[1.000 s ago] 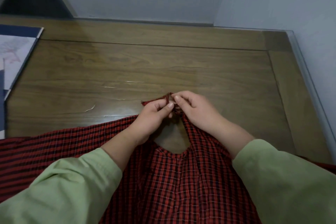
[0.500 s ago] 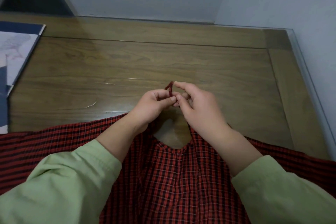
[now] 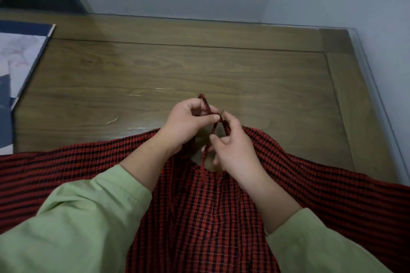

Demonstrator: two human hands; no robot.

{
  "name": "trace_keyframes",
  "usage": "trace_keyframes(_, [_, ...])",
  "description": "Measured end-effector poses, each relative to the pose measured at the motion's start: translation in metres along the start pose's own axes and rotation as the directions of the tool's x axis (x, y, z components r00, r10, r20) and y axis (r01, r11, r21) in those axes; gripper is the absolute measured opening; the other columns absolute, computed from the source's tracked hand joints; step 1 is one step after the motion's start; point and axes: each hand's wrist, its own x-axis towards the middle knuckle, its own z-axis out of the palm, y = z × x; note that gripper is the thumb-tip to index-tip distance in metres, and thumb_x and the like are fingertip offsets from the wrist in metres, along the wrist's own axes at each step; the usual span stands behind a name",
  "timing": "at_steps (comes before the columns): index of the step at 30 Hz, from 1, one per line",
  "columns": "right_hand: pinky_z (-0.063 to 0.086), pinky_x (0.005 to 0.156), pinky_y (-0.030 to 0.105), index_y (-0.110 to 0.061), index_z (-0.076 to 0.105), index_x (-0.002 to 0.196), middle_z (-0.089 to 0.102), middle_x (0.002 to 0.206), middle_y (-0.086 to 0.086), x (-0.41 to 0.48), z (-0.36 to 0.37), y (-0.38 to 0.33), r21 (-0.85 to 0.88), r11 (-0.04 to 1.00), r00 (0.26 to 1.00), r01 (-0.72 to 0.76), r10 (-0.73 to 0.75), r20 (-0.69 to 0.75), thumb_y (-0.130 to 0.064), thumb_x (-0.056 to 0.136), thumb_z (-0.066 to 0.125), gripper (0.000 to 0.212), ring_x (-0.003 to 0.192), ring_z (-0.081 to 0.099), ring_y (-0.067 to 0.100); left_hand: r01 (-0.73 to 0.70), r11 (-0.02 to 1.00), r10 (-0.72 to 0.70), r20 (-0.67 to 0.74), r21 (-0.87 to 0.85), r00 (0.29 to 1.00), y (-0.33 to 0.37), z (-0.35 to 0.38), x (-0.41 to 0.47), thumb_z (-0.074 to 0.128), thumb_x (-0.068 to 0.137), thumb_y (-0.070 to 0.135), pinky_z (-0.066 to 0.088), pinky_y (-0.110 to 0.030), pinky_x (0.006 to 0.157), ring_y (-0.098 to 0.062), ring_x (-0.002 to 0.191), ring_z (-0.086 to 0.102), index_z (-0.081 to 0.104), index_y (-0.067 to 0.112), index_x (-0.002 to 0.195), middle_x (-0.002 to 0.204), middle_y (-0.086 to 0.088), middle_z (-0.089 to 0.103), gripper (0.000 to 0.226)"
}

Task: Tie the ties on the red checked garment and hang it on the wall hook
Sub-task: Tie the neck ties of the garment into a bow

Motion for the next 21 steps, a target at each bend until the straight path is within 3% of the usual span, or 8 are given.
trace_keyframes(3, [0.047, 0.04, 0.022, -0.028, 0.039, 0.133, 0.072, 0.079, 0.004, -0.003, -0.002, -0.001, 0.037, 0.999, 1.0, -0.026, 0.025, 0.008, -0.017, 0.094, 0.059, 0.045, 0.052, 0.068, 0.012, -0.072, 0.983, 0.077, -0.021, 0.166, 0.997, 0.0, -0.001, -0.001, 0.076, 0.075, -0.001, 0.049, -0.015, 0.073, -0.001, 0.07, 0.061, 0.066, 0.021, 0.074, 0.077, 0.004, 0.067, 0.024])
trace_keyframes(7, [0.052, 0.044, 0.026, -0.024, 0.047, 0.127, 0.072, 0.082, 0.001, 0.0, -0.006, -0.001, 0.052, 0.998, 0.999, -0.045, 0.044, 0.014, -0.017, 0.094, 0.057, 0.035, 0.063, 0.072, 0.016, -0.084, 0.938, 0.098, -0.023, 0.336, 0.995, 0.0, -0.004, 0.0, 0.077, 0.074, 0.003, 0.049, -0.022, 0.075, 0.001, 0.069, 0.06, 0.064, 0.029, 0.072, 0.071, 0.014, 0.066, 0.029])
trace_keyframes(11, [0.046, 0.043, 0.021, -0.023, 0.05, 0.124, 0.073, 0.086, -0.001, 0.003, -0.01, -0.002, 0.049, 0.997, 0.998, -0.061, 0.06, 0.017, -0.017, 0.094, 0.056, 0.031, 0.061, 0.07, 0.01, -0.117, 0.848, 0.143, -0.01, 0.517, 0.99, 0.001, -0.003, -0.001, 0.078, 0.071, 0.023, 0.05, -0.043, 0.092, -0.013, 0.088, 0.069, 0.065, 0.033, 0.076, 0.079, 0.013, 0.069, 0.017])
trace_keyframes(14, [0.041, 0.038, 0.021, -0.024, 0.051, 0.115, 0.075, 0.08, 0.0, 0.004, -0.014, -0.007, 0.067, 0.995, 0.997, -0.07, 0.068, 0.029, -0.017, 0.096, 0.053, 0.02, 0.054, 0.066, 0.011, -0.149, 0.769, 0.208, -0.023, 0.622, 0.978, 0.005, 0.0, -0.004, 0.077, 0.074, 0.026, 0.048, -0.042, 0.092, -0.016, 0.09, 0.068, 0.068, 0.029, 0.08, 0.078, 0.012, 0.068, 0.012])
trace_keyframes(16, [0.038, 0.037, 0.021, -0.022, 0.052, 0.112, 0.074, 0.073, 0.0, 0.006, -0.016, -0.01, 0.121, 0.988, 0.995, -0.097, 0.092, 0.049, -0.019, 0.097, 0.051, 0.015, 0.048, 0.063, 0.011, -0.154, 0.766, 0.238, -0.053, 0.624, 0.97, 0.007, 0.001, -0.005, 0.077, 0.075, 0.025, 0.049, -0.03, 0.085, -0.013, 0.086, 0.066, 0.068, 0.027, 0.08, 0.076, 0.013, 0.066, 0.011])
trace_keyframes(18, [0.034, 0.035, 0.02, -0.017, 0.054, 0.115, 0.074, 0.069, 0.001, 0.006, -0.019, -0.014, 0.167, 0.977, 0.99, -0.129, 0.116, 0.086, -0.022, 0.099, 0.048, 0.017, 0.044, 0.06, 0.011, -0.131, 0.826, 0.21, -0.083, 0.548, 0.974, 0.009, 0.003, -0.007, 0.077, 0.076, 0.02, 0.047, -0.018, 0.074, -0.006, 0.079, 0.065, 0.069, 0.023, 0.081, 0.074, 0.013, 0.067, 0.01])
trace_keyframes(21, [0.032, 0.034, 0.018, -0.017, 0.056, 0.114, 0.073, 0.07, 0.004, 0.007, -0.021, -0.019, 0.214, 0.96, 0.974, -0.18, 0.143, 0.176, -0.027, 0.102, 0.041, 0.021, 0.043, 0.058, 0.011, -0.09, 0.923, 0.152, -0.139, 0.374, 0.979, 0.009, 0.004, -0.009, 0.076, 0.077, 0.01, 0.048, -0.015, 0.068, 0.0, 0.067, 0.063, 0.069, 0.019, 0.083, 0.073, 0.011, 0.068, 0.012])
